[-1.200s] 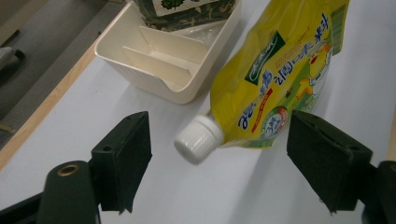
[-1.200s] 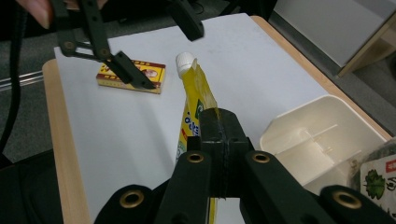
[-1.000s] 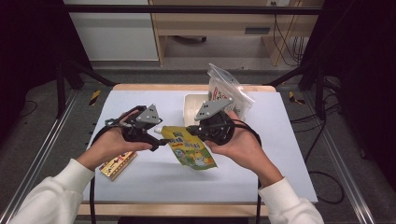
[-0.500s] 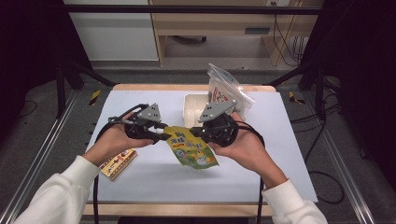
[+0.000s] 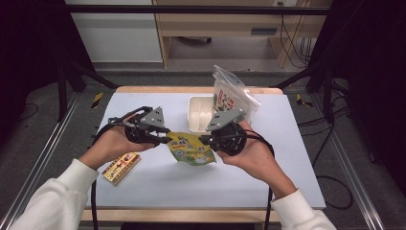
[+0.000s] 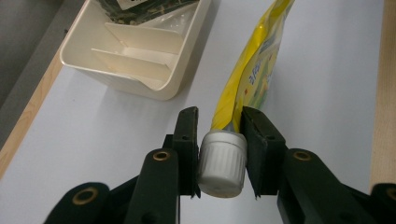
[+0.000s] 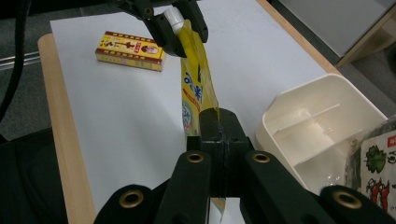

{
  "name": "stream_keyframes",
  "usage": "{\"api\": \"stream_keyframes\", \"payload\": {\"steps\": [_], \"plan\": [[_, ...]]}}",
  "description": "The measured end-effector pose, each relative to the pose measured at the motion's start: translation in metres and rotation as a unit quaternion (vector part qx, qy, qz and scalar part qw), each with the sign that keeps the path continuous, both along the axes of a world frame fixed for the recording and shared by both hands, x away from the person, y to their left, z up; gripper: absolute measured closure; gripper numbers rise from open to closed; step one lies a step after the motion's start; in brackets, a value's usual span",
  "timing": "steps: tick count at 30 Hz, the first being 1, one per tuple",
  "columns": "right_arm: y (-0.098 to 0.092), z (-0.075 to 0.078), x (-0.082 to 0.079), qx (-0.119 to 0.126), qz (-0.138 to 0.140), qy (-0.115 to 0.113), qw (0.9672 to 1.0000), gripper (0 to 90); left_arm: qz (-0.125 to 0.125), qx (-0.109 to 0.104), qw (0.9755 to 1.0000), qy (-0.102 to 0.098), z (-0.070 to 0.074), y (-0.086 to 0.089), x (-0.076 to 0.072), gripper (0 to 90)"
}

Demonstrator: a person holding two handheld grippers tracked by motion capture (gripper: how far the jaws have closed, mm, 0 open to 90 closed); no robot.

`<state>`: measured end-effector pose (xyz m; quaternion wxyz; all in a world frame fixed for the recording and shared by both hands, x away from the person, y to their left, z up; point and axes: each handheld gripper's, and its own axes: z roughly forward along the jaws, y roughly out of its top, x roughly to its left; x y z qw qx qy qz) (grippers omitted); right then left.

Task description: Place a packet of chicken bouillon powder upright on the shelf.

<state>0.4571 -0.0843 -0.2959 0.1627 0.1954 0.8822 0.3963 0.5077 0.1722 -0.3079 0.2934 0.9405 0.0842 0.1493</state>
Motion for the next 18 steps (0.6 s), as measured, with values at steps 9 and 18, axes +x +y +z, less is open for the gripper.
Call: {"api": "stream_keyframes", "payload": {"steps": [9,18], "plan": [[-0.011,-0.008,0.011,-0.016,-0.002,0.016,0.9997,82.2,-0.027,0.001,0.9996,-0.003,0.002,-0.025,-0.001,68.6],[-0.002,-0.017,0.022,-0.037,0.013,0.023,0.9990,77.2,-0.036,0.012,0.9993,-0.008,0.004,-0.037,-0.002,69.2]]}}
